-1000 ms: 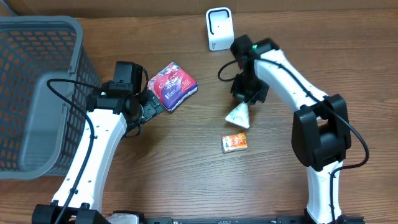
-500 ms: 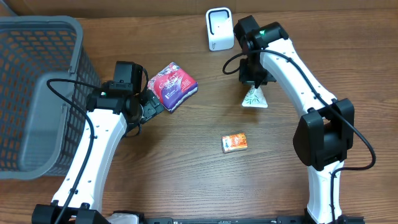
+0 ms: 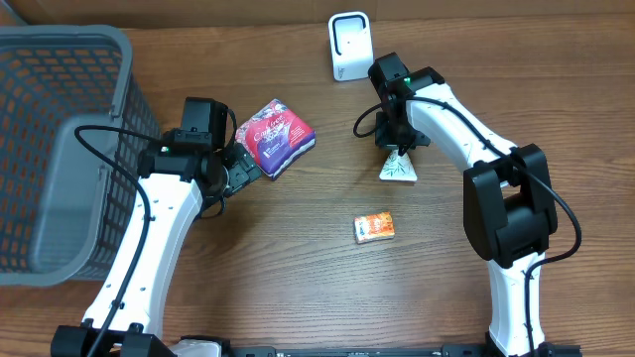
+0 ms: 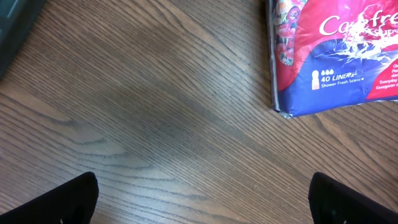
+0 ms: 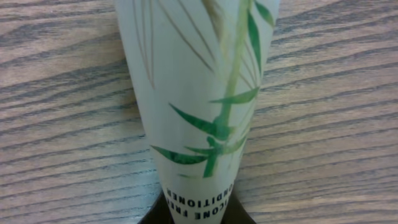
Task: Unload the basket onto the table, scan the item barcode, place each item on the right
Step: 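Carry the white tube to the white scanner with the right gripper, then move the white tube off the right side of the table, then reach the right gripper to the red Carefree pack, then grasp the red Carefree pack with the right gripper and lift it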
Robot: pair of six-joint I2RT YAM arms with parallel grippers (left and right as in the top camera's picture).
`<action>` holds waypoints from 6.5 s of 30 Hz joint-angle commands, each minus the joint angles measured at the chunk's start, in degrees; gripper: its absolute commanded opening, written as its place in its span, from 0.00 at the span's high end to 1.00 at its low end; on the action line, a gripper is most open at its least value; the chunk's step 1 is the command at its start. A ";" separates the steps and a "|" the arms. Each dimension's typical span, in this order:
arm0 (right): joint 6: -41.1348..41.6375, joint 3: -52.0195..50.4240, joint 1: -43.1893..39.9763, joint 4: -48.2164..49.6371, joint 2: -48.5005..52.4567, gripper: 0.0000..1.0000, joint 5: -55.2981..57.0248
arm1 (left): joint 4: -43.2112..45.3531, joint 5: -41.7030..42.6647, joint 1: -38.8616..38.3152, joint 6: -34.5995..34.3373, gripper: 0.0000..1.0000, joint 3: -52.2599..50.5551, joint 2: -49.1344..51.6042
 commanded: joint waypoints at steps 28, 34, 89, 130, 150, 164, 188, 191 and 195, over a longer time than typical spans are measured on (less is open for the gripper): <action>17.97 18.86 0.00 44.33 5.62 0.96 -0.02 | 0.02 0.09 -0.07 -0.57 0.00 0.00 0.22; 22.97 18.86 0.07 46.75 7.69 0.96 0.00 | 0.04 0.09 -0.07 -0.57 0.00 0.02 0.22; 24.22 -2.54 -71.17 -2.14 -12.92 0.96 10.32 | 0.02 0.09 -0.07 -0.57 0.00 0.02 0.22; 0.66 13.31 -68.63 -11.21 -10.97 0.12 -36.13 | 0.04 0.09 -0.07 -0.57 0.00 0.02 0.22; -11.82 12.48 -15.89 -2.32 -5.51 0.00 -40.00 | 0.02 0.09 -0.07 -0.57 0.00 0.02 0.22; -3.10 12.48 6.36 15.80 8.28 0.10 -33.38 | 0.02 0.09 -0.07 -0.55 0.00 0.00 0.22; 4.24 13.35 0.63 -11.80 1.75 0.66 -11.04 | 0.02 0.11 -0.07 -0.57 0.00 0.02 0.22; 5.46 13.35 -1.20 -18.14 -1.38 0.60 -6.71 | 0.02 0.09 -0.07 -0.57 0.00 0.02 0.22; 1.09 13.35 -2.14 -23.39 -3.93 0.18 -6.36 | 0.02 0.09 -0.07 -0.57 0.00 0.02 0.22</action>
